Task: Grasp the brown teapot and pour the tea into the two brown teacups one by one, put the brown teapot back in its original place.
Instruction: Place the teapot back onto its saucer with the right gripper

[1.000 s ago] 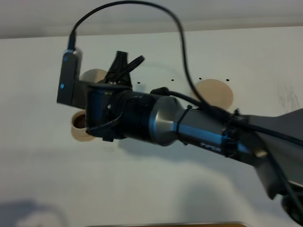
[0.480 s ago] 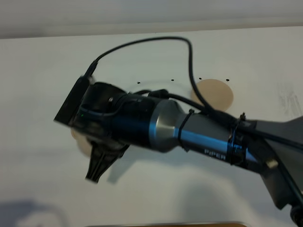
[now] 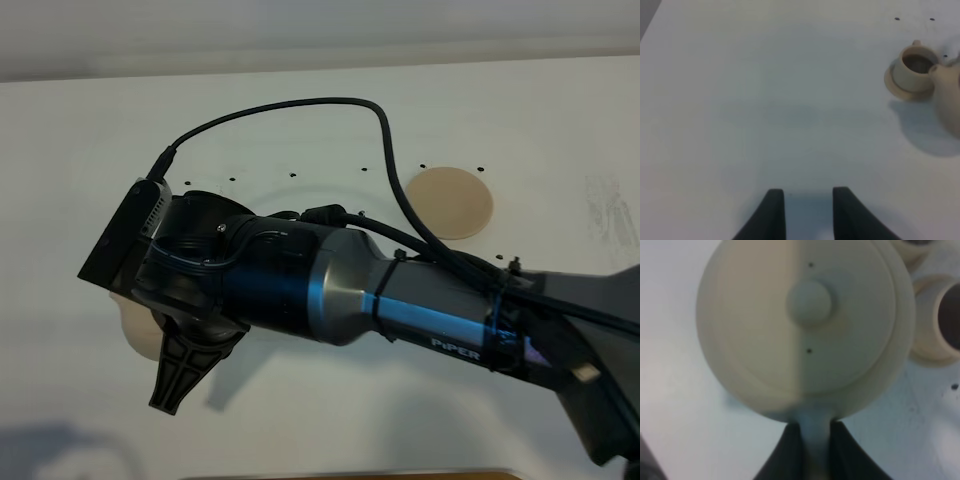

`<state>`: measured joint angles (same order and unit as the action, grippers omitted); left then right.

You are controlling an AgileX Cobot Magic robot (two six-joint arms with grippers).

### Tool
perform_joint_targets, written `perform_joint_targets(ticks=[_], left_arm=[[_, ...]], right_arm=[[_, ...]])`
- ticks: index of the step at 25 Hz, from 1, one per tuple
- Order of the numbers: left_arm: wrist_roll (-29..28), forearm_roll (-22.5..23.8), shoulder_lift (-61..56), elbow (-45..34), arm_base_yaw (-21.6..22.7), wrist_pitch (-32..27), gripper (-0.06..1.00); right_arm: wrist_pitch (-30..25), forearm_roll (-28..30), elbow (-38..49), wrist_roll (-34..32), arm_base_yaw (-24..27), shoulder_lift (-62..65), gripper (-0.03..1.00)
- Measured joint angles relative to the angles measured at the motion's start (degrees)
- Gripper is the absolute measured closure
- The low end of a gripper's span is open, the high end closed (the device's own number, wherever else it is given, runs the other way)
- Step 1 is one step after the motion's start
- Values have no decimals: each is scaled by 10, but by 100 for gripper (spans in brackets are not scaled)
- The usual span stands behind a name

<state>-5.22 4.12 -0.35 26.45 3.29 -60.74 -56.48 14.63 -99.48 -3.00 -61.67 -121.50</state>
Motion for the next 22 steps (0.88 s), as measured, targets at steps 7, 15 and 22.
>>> perform_joint_targets(ticks=[7, 15, 22], left_arm=[[0, 0, 0, 0, 0, 0, 64], [0, 0, 0, 0, 0, 0, 64], [0, 0, 0, 0, 0, 0, 64]], right_arm=[[23, -9, 0, 0, 20, -48, 88], [47, -24, 6, 0, 23, -54, 88], [20, -24, 6, 8, 23, -26, 88]])
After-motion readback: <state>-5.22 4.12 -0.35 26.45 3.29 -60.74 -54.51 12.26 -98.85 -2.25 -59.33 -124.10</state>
